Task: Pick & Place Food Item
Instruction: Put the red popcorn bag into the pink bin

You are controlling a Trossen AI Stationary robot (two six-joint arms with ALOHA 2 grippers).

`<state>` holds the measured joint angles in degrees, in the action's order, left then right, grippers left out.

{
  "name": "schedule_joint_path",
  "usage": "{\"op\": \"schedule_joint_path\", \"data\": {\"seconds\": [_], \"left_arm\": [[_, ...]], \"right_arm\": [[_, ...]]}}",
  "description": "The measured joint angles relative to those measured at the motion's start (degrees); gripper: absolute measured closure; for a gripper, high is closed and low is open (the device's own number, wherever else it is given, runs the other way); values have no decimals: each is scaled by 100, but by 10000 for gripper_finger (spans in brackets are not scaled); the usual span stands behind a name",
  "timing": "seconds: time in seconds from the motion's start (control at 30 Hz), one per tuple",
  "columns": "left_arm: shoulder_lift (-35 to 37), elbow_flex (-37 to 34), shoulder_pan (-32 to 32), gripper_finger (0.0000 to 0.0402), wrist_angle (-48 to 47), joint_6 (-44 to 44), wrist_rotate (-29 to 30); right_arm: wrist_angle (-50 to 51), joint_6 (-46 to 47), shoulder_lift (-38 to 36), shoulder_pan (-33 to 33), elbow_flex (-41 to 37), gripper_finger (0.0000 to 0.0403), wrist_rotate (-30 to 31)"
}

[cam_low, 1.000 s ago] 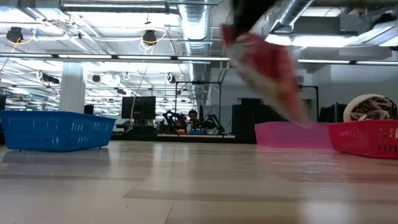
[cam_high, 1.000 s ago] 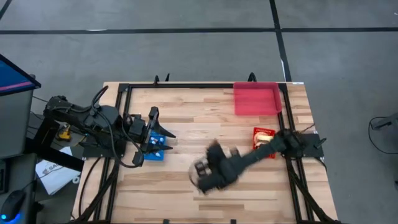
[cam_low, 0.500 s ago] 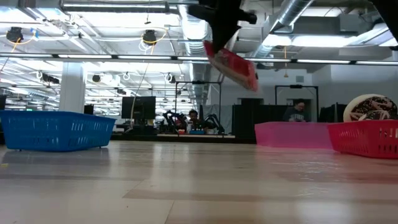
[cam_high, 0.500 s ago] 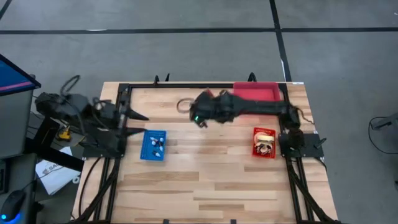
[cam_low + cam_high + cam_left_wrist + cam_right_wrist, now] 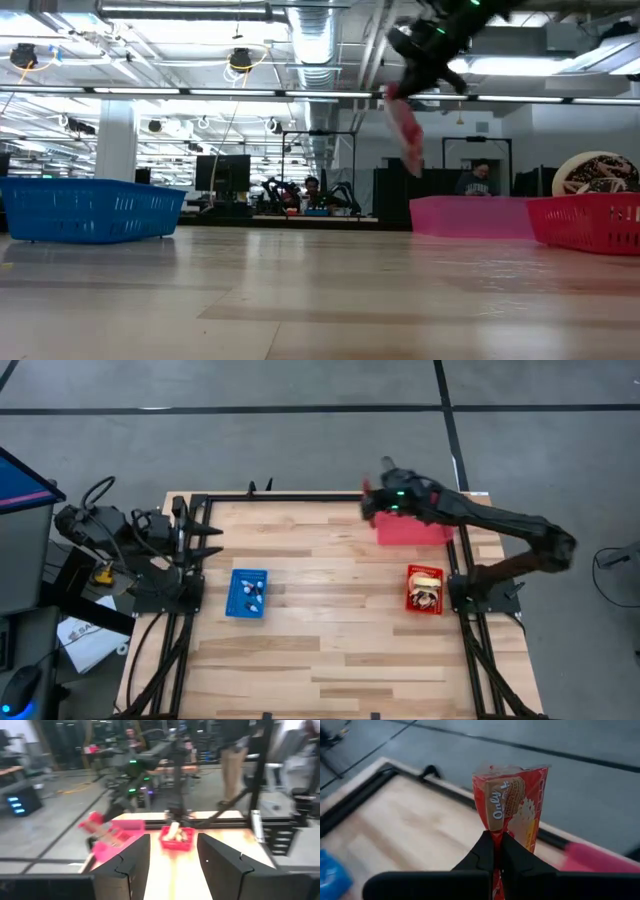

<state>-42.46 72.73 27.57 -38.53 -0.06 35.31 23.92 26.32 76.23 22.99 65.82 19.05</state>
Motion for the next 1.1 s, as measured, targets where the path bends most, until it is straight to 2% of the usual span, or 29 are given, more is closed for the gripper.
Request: {"op": "schedule_joint_path", "data": {"seconds": [0.13,0.23,0.33,0.47,0.6,0.73,0.83,0.97,1.1], "left_arm": [[-89,-7,-6,244,32,-35,700],[-207,-11,-88,244,231,-38,1204],[-370,-11,-246,244,527,-22,1457],[-665,-11,-549,244,727,-37,1484],[-974,-21,-842,244,863,-38,1456],[-1162,-20,-1070,244,1050,-40,1314],[-1213,-20,-1125,244,1084,-144,1266],[-1204,-20,-1160,244,1083,-232,1266],[-1204,-20,-1158,244,1080,-330,1266]], "right_arm": [[-353,-28,-869,481,-1020,403,-49],[-884,350,-1502,879,-1758,403,-53],[-1054,647,-1985,1105,-2341,403,457],[-725,590,-2361,1013,-2459,403,1365],[-340,-378,-2293,1056,-2468,403,1568],[315,-1297,-1956,1137,-2450,403,1490],[335,-2064,-1737,1255,-2442,403,1445],[327,-2993,-1370,1589,-2438,403,988],[250,-3470,-1006,1872,-2437,403,655]]}}
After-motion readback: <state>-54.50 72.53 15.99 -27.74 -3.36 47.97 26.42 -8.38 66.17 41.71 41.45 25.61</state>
